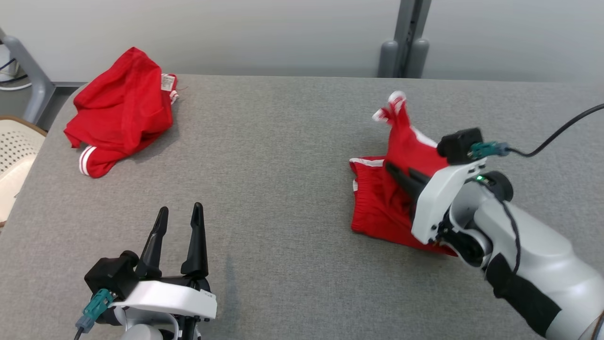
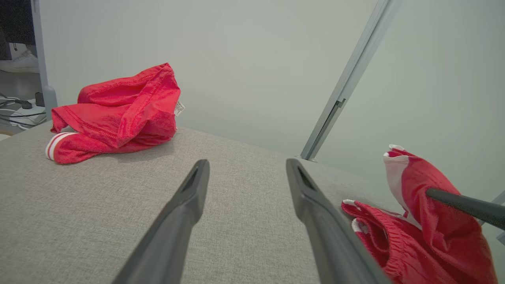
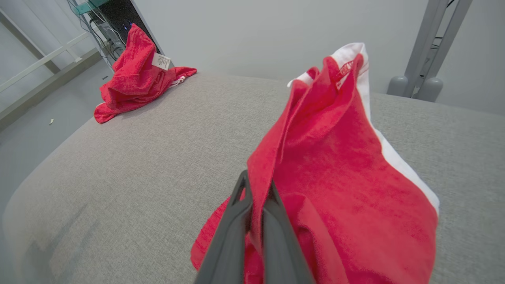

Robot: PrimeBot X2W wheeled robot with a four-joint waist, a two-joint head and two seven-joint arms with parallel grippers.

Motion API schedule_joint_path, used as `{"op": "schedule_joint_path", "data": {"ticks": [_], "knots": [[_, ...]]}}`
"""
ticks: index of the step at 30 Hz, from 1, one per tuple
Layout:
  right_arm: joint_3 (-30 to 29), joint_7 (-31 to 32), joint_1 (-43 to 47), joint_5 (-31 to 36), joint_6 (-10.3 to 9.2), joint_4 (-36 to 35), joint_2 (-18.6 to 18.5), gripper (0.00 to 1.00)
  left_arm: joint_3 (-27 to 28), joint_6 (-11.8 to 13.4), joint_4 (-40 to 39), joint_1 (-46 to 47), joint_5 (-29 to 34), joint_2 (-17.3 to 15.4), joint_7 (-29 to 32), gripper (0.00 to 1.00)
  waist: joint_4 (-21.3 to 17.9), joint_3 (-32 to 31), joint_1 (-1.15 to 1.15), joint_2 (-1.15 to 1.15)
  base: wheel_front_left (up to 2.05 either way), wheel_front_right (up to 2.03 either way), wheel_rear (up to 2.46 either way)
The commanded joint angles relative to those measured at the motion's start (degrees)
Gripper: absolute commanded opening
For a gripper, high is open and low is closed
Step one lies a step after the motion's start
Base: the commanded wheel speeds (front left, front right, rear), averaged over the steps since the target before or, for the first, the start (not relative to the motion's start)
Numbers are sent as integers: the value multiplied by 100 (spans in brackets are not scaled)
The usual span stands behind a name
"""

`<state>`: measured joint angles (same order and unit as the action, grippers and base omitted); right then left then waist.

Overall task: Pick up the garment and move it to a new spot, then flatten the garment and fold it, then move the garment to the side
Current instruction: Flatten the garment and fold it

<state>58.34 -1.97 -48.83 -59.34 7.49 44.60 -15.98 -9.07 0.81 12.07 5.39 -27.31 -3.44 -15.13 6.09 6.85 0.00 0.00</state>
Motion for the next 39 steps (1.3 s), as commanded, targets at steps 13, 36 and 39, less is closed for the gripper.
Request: {"op": "schedule_joint_path", "data": {"ticks": [13,36,39], "knots": [[457,216,332,89,1,148,152,0,88,-3,-64,-26,-12,15,-2,100,165,47,0,0,0,0,0],[176,-658,610,-72,1,-585,-186,100,-186,-62,15,40,69,37,-1,100,-284,55,0,0,0,0,0],[-16,-812,718,-83,1,-714,-289,100,-264,-39,19,31,58,39,-2,100,-356,48,0,0,0,0,0]]}}
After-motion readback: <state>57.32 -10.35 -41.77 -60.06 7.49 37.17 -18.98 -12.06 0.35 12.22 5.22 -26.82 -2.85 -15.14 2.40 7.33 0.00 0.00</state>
